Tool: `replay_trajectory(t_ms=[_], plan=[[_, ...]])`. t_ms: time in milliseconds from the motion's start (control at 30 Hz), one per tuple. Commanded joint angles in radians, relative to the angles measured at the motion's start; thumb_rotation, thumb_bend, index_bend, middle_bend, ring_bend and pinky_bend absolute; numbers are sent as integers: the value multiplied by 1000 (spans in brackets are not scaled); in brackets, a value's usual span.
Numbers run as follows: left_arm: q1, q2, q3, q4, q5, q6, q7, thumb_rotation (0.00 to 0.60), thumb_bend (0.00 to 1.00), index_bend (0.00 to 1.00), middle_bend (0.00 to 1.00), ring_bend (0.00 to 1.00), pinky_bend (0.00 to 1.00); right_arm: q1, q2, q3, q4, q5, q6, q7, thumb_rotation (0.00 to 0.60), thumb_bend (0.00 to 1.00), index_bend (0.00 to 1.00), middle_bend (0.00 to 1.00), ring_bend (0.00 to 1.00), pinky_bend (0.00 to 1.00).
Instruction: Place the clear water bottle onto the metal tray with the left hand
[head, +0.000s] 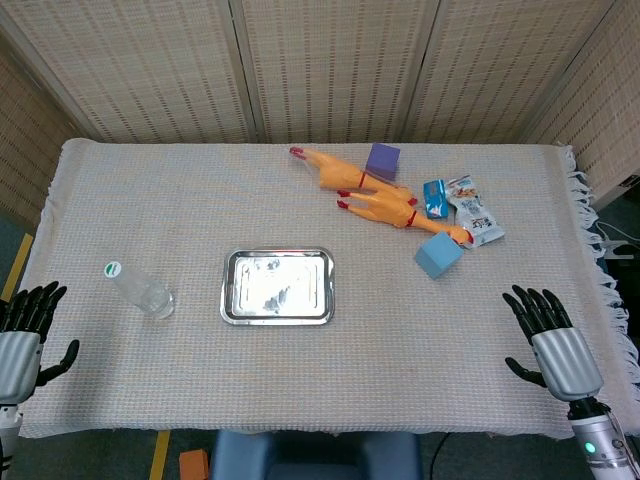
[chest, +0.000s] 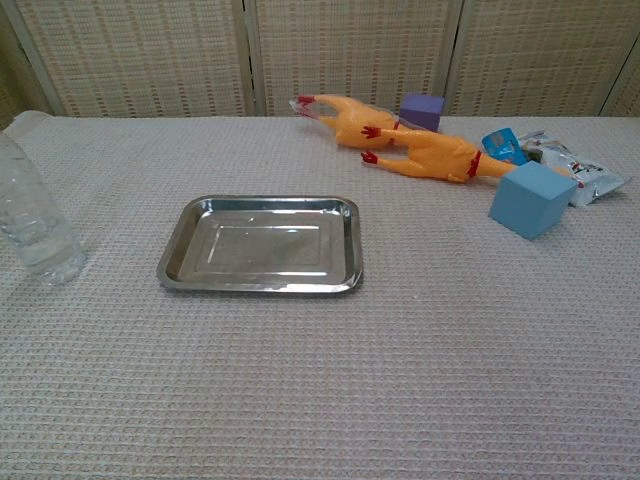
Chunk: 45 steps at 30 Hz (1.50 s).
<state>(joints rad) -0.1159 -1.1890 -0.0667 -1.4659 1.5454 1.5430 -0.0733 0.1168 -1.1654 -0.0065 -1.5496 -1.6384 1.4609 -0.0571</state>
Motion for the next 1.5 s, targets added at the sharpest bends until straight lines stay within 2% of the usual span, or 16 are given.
replay_trajectory(t_ms=[33, 167, 300, 367, 467, 533, 600, 633, 767, 900, 1067, 1300, 1500], plan=[[0, -2, 0, 0, 0, 1, -2, 600, 386, 0, 0, 0, 27, -2, 1, -3, -2, -5, 3, -2, 600, 90, 0, 0, 0, 0], [0, -15, 0, 3, 3, 7, -21, 600, 386, 0, 0, 0, 34, -6, 2, -6, -4, -12, 12, -6, 600, 90, 0, 0, 0, 0], [-3, -65, -4, 57, -5, 3, -176, 600, 386, 0, 0, 0, 44, -7, 1, -4, -1, -13, 20, -7, 600, 90, 0, 0, 0, 0], [-5, -91, -28, 97, -29, 12, -244, 600, 384, 0, 0, 0, 44, -7, 8, -10, -5, -15, 12, 0, 600, 90, 0, 0, 0, 0], [-8, -136, -99, 147, -84, 45, -443, 600, 384, 0, 0, 0, 44, -4, 38, -33, -24, -45, 8, 56, 600, 90, 0, 0, 0, 0], [-8, -159, -143, 163, -126, 48, -620, 600, 381, 0, 0, 0, 53, -10, 51, -43, -27, -79, 37, 88, 600, 90, 0, 0, 0, 0], [-11, -155, -150, 165, -148, 1, -757, 600, 376, 0, 0, 0, 62, -21, 52, -48, -19, -115, 82, 103, 600, 90, 0, 0, 0, 0], [-15, -151, -145, 171, -151, -23, -778, 600, 376, 0, 0, 0, 63, -25, 49, -49, -15, -130, 100, 106, 600, 90, 0, 0, 0, 0], [-35, -166, -124, 201, -158, -92, -735, 600, 372, 0, 0, 0, 63, -39, 40, -58, 2, -166, 141, 103, 600, 90, 0, 0, 0, 0], [-55, -191, -123, 213, -176, -143, -718, 600, 369, 0, 0, 0, 60, -38, 39, -66, 0, -167, 123, 86, 600, 90, 0, 0, 0, 0], [-78, -240, -135, 258, -190, -167, -713, 600, 360, 0, 0, 0, 58, -39, 40, -65, -13, -156, 113, 75, 600, 90, 0, 0, 0, 0], [-113, -324, -121, 331, -177, -205, -692, 600, 351, 0, 0, 0, 58, -36, 36, -63, -20, -141, 89, 50, 600, 90, 0, 0, 0, 0], [-131, -355, -112, 353, -163, -228, -723, 600, 325, 0, 0, 0, 53, -32, 36, -62, -23, -133, 75, 44, 600, 90, 0, 0, 0, 0]])
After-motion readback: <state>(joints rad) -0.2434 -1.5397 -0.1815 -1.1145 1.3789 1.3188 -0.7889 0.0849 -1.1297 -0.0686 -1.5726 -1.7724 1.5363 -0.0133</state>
